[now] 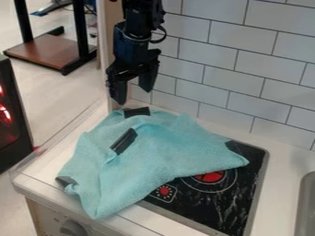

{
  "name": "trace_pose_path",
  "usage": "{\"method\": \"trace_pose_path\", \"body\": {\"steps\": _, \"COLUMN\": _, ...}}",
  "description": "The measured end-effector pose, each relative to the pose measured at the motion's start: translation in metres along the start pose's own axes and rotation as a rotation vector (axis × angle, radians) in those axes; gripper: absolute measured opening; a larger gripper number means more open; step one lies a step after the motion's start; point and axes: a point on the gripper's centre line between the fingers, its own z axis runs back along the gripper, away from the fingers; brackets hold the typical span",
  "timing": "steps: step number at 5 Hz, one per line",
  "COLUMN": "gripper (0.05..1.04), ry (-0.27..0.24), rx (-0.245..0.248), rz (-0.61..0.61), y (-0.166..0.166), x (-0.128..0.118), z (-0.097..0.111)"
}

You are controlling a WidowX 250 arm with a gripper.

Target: Fold the cloth from left to right

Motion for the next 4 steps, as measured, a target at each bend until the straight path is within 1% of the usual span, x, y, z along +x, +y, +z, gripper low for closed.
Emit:
{"method": "trace_pose_path", "body": {"steps": 1, "gripper": 0.999, "ry": -0.028, "rx": -0.014, "rz": 0.221, "y": -0.012, "x": 0.006, "z": -0.011}}
{"method": "trace_pose_path", "body": {"steps": 2, "gripper": 0.999, "ry": -0.065, "rx": 0.008, "rz": 0.341, "y": -0.022, "x": 0.013, "z": -0.025}}
{"method": "trace_pose_path", "body": {"steps": 3, "gripper": 0.999, "ry": -0.071, "rx": 0.046, "rz": 0.441, "y": -0.031, "x": 0.017, "z": -0.042}}
{"method": "trace_pose_path", "body": {"steps": 4, "gripper": 0.999, "ry": -0.069, "rx": 0.114, "rz": 0.468, "y": -0.038, "x": 0.017, "z": -0.061}}
